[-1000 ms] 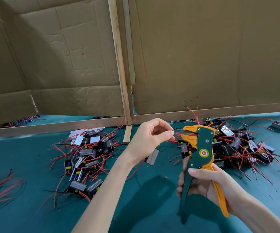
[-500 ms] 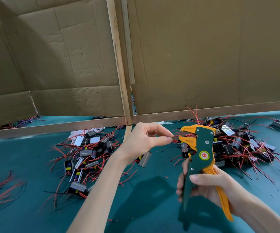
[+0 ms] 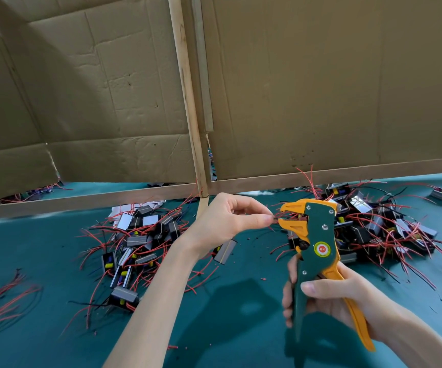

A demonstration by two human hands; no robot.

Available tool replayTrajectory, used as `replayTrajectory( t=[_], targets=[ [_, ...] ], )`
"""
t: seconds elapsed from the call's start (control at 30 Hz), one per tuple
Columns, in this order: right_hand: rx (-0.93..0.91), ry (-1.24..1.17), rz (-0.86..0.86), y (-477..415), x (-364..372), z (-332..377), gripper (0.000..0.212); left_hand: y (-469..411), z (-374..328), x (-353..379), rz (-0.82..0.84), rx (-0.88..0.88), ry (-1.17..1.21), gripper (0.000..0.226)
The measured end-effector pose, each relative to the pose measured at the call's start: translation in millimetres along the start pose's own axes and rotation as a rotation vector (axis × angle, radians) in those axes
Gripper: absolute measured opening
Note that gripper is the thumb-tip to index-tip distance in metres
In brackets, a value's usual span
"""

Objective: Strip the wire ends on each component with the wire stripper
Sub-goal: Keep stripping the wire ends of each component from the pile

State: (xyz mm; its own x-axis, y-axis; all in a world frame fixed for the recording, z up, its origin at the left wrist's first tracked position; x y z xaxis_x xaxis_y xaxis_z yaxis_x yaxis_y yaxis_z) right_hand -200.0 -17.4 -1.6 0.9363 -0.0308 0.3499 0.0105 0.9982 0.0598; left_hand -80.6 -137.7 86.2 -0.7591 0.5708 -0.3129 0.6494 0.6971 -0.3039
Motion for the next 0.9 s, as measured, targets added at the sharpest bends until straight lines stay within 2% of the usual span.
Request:
replayTrajectory(
  t=[0.13,0.33,0.47,0.57,0.63,0.73,0.8,0.9],
  targets=[
    [0.007,0.020,0.000,1,-2,0,0.042,1,-1,0,0.038,0.008,-0.002,0.014],
    [0.030,0.094,-0.034,1,1,-4,0.037,2,2,-5,0.077,-0.018,-0.055,0.012],
    [0.051,0.119,-0.132,1,3,-13,0.040,1,5,-10,0.080,-0.043,-0.094,0.008],
    [0.086,0.111,-0.268,0,6,-22,0.045,1,9,-12,0.087,-0.069,-0.125,0.007],
    [0.100,0.149,-0.344,0,9,-26,0.041,1,14,-11,0.110,-0.117,-0.149,0.007],
    [0.049,0.228,-0.423,0,8,-26,0.042,3,24,-6,0.148,-0.196,-0.198,0.006],
    [0.019,0.139,-0.395,-2,7,-25,0.037,4,28,0,0.178,-0.215,-0.202,0.007],
    [0.000,-0.081,-0.231,-6,11,-16,0.021,5,29,2,0.178,-0.209,-0.178,0.009]
  ],
)
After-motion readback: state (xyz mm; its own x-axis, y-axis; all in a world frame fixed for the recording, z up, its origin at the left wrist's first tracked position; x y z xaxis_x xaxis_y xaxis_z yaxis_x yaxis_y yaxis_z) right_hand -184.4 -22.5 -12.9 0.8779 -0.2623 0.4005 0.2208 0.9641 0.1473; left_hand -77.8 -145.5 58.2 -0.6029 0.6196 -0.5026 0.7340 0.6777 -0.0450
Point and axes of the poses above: each hand's wrist, its own y-axis away from the middle knuckle, its own x-axis out of the palm, z = x × y, the point moved 5 cm from there along -y, towards the middle knuckle, and after that the axes turned 11 degrees about -z, right-handed, at the moved point
